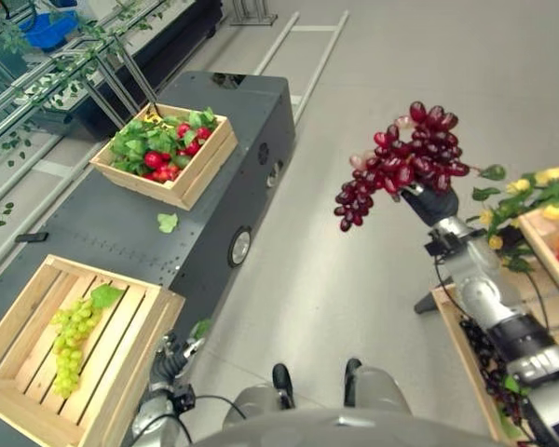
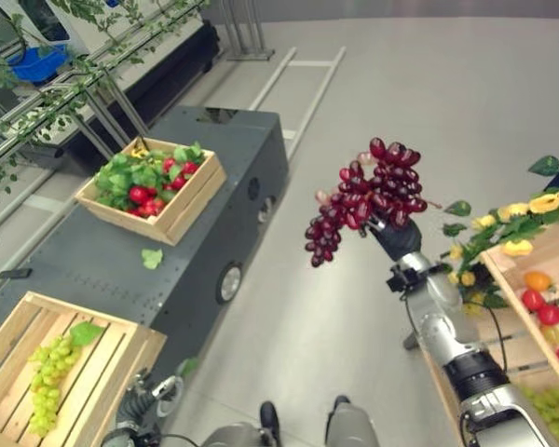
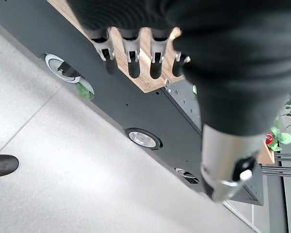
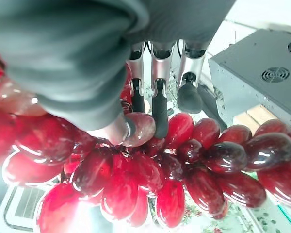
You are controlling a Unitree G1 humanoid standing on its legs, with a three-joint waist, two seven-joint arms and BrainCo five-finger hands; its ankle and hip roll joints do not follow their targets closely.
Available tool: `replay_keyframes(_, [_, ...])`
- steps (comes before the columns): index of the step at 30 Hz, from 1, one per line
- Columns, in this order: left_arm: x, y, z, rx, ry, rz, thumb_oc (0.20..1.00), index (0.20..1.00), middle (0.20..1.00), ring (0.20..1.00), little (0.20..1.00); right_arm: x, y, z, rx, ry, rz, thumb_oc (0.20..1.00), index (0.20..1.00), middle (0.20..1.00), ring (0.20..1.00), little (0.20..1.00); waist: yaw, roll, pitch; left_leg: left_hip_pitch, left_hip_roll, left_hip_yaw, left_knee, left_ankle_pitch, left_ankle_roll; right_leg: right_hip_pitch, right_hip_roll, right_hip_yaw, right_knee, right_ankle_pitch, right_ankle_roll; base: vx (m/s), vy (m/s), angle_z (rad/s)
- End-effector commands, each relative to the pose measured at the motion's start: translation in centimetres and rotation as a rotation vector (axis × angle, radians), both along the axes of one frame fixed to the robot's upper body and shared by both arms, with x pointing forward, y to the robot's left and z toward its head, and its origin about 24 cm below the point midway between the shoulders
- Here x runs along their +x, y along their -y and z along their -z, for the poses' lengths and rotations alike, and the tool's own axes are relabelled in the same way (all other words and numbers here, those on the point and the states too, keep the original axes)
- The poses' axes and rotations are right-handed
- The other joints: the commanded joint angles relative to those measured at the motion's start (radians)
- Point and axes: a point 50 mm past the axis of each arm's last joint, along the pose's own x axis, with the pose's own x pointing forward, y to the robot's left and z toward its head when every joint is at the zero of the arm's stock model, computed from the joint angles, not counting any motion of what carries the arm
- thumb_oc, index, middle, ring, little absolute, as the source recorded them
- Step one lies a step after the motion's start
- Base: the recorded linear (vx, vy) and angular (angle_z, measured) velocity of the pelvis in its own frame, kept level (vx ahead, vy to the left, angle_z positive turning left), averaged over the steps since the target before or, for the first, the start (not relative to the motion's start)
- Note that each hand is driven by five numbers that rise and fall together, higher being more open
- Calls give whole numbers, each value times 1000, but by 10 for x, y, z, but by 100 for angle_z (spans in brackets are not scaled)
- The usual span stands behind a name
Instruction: Pick up the fruits from the basket on one side to the basket on the other side
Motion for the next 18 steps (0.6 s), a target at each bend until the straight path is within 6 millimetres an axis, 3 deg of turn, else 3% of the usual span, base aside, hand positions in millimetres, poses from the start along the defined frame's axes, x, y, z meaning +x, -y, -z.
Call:
replay_keyframes(1, [17, -10, -14, 73, 83, 10, 1000, 1000, 1000, 1000, 1000, 2, -13, -47, 85, 259, -25, 200, 200, 200, 200, 200, 25, -64, 20, -60, -47, -101, 304, -41, 2, 181, 17, 43, -291, 137, 90, 109, -10, -33])
replay_keyframes(2, [14, -10, -13, 74, 80, -10, 1000, 1000, 1000, 1000, 1000, 3, -19, -46, 97, 263, -35, 206, 206, 206, 206, 206, 51, -59, 17, -83, -118, -220, 234, -86, 24, 179, 37, 85, -279, 120, 94, 87, 32, -52])
replay_keyframes(3, [14, -10, -13, 74, 80, -10, 1000, 1000, 1000, 1000, 1000, 3, -19, -46, 97, 264, -35, 209, 209, 209, 209, 209, 50, -62, 14, -83, -121, -220, 228, -80, 24, 176, 34, 85, -280, 122, 95, 123, 58, -58])
replay_keyframes(5, [14, -12, -14, 75, 88, -30, 1000, 1000, 1000, 1000, 1000, 5, -26, -47, 95, 269, -61, 213, 213, 213, 213, 213, 60, -43, 13, -79, -130, -314, 59, -79, 41, 171, 73, 137, -265, 107, 105, 128, 75, -87])
replay_keyframes(7, [13, -12, -15, 75, 94, -34, 1000, 1000, 1000, 1000, 1000, 7, -30, -47, 89, 270, -74, 213, 213, 213, 213, 213, 67, -43, 14, -111, -166, -384, 34, -45, 38, 167, 85, 180, -246, 103, 108, 144, 84, -72])
replay_keyframes(9, [15, -17, -17, 89, 95, -21, 1000, 1000, 1000, 1000, 1000, 9, -35, -43, 75, 244, -91, 203, 203, 203, 203, 203, 57, -47, 6, -56, -150, -333, -1, -68, 59, 146, 83, 192, -197, 90, 114, 127, 123, -72])
replay_keyframes(13, [13, -22, -20, 109, 106, -30, 1000, 1000, 1000, 1000, 1000, 11, -43, -41, 74, 235, -115, 203, 203, 203, 203, 203, 64, -52, 6, -33, -149, -307, -8, -95, 80, 112, 78, 216, -157, 81, 121, 35, 116, -70])
replay_keyframes(18, [14, -25, -24, 124, 127, -49, 1000, 1000, 1000, 1000, 1000, 14, -53, -39, 69, 218, -137, 200, 200, 200, 200, 200, 61, -50, 41, -27, -124, -205, 18, -144, 108, 45, 75, 279, -107, 84, 136, -12, 110, -77])
